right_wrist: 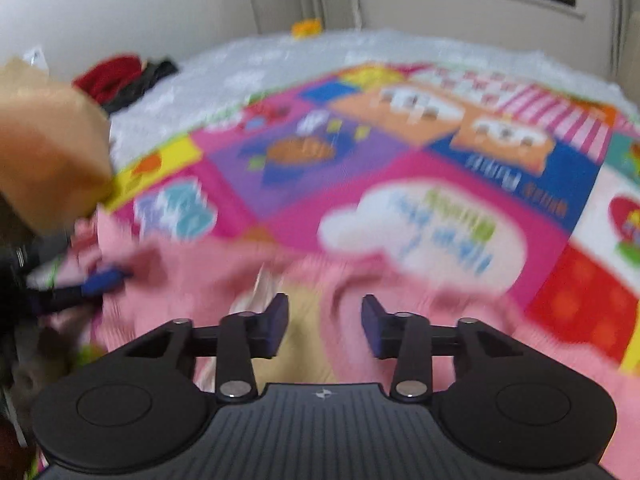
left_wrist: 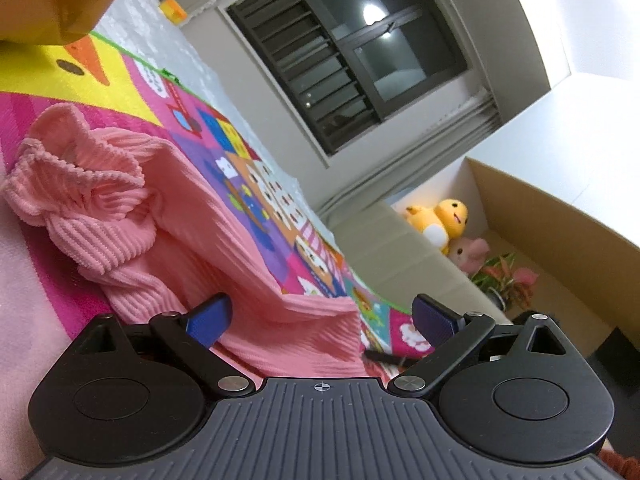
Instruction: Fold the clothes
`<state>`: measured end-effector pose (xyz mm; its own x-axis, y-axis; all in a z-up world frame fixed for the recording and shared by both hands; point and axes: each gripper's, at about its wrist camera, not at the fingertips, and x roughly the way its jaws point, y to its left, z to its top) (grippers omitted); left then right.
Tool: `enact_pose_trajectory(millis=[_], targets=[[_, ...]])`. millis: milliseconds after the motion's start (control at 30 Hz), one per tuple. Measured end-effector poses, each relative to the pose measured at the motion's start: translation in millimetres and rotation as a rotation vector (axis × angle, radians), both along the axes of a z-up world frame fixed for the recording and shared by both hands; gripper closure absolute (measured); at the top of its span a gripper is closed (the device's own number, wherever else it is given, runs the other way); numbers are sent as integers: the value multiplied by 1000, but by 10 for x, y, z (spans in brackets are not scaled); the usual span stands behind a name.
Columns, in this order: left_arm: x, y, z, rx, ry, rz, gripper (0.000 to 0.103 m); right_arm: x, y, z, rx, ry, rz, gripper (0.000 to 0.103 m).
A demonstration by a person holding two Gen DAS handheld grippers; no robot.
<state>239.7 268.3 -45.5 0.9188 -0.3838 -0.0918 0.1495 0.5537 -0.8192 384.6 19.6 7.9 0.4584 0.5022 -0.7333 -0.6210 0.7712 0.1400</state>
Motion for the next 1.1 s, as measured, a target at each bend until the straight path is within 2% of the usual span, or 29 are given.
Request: enact_pose_trajectory(millis=[33,67,100,167,267,333,367,433,500,533,633,700,800,867,933,1000,1100], targets=[[1,4,0,-2,0,0,3,-27,56,-87,-27,8,15,62],[1,6,1,-1,0,0,3,-54,117,-146,-56,1,29,75],[1,9,1,-2,0,0,3,-95,185,-155,-86,-26,55,98],[4,16,-3,-5,-1,0,3,-155,277,-18,-118,-119,83,100],[15,26,-16,-11,-4,1,3,31,274,226,-87,-211,31,100],[21,33,-23,-18,-6,2,3,246,304,185,-117,-263,-14,100],[23,38,-27,-21,-7,2,3,371,323,98,-139,-260,-36,99],[31,44,-33,-25,-8,2,4,565,333,-83,-169,-236,-83,92],[40,51,-37,-29,-10,2,4,639,292,-197,-171,-222,-132,75],[45,53,-40,-31,-9,3,4,676,271,-254,-172,-215,-156,73],[62,49,-43,-32,-7,4,4,483,107,-62,-127,-240,-154,67],[55,31,-50,-29,-7,5,4,203,-117,112,-98,-264,-138,51],[61,26,-61,-32,-7,8,4,-226,-485,340,-66,-290,-121,47],[68,14,-51,-21,0,8,4,-493,-755,403,-75,-290,-132,46],[75,1,-40,-9,7,8,3,-758,-1030,429,-94,-290,-157,41],[81,-12,-30,3,15,9,4,-939,-1288,437,-98,-288,-209,37],[91,-31,-13,21,26,9,3,-1191,-1670,445,-100,-285,-294,37]])
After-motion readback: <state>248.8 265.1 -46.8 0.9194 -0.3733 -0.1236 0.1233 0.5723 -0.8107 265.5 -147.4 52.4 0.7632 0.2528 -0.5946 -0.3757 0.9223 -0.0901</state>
